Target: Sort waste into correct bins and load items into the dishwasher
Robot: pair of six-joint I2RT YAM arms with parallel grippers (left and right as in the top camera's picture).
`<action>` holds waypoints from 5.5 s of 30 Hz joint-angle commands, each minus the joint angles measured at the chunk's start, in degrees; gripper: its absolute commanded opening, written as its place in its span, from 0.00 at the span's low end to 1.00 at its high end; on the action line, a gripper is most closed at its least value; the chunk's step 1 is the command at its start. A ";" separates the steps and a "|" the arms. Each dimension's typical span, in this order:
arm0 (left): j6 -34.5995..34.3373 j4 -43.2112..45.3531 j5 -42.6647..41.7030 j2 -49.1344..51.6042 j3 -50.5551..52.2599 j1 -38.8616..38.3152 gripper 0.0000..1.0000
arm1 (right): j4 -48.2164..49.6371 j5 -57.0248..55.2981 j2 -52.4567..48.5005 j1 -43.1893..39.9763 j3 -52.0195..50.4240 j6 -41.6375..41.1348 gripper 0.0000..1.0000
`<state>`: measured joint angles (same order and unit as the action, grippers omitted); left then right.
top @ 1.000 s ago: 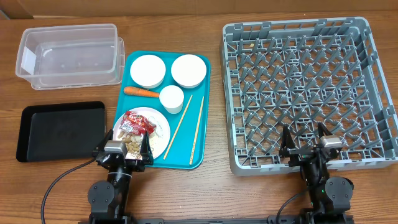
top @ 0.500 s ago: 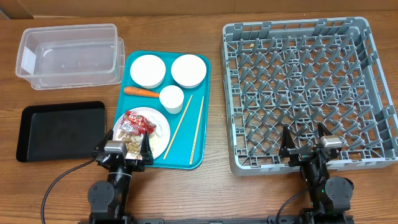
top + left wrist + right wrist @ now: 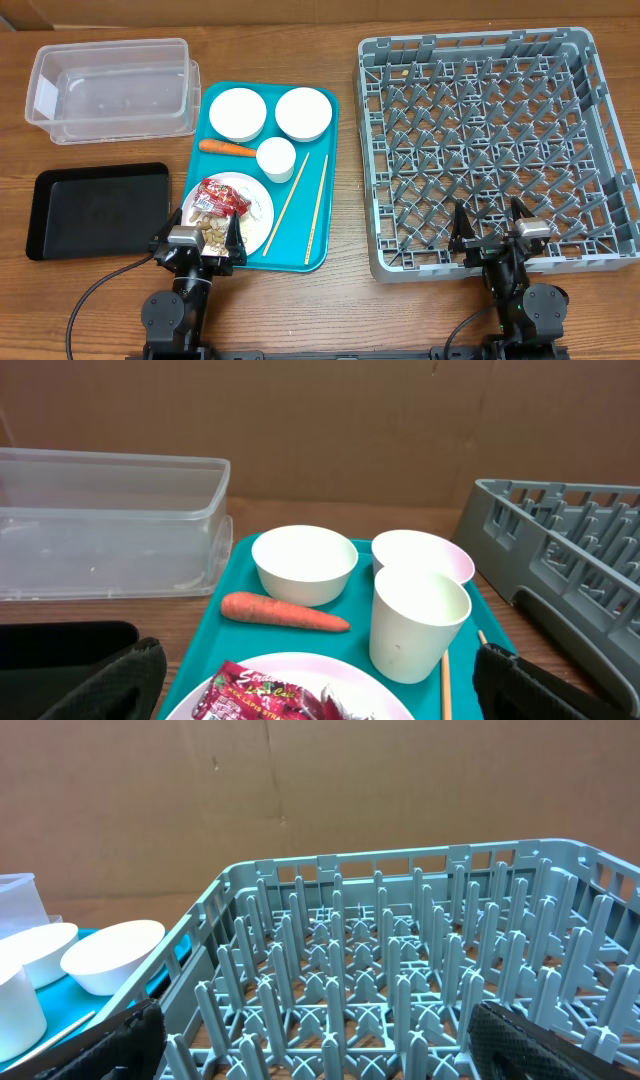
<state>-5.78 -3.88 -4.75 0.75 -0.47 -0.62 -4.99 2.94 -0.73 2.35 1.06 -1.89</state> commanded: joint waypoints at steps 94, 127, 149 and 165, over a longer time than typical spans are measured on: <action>-8.66 -38.56 -1.31 100.28 -75.17 -7.06 0.86 | -40.61 -4.42 -54.64 0.15 55.23 -2.67 1.00; -4.02 -35.80 -67.93 105.85 -93.33 -11.45 0.04 | -28.06 36.89 -63.52 0.15 55.23 8.22 1.00; -6.05 -35.87 -77.18 105.85 -93.33 -15.08 0.04 | -5.92 63.63 -71.30 0.17 55.23 15.85 1.00; -6.25 -35.87 -75.56 105.85 -93.33 -20.44 0.04 | -3.21 63.63 -71.30 0.17 55.23 15.76 0.85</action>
<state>-11.86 -39.77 -79.50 107.00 -92.68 -20.14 -8.60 66.87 -71.81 2.39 54.76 13.74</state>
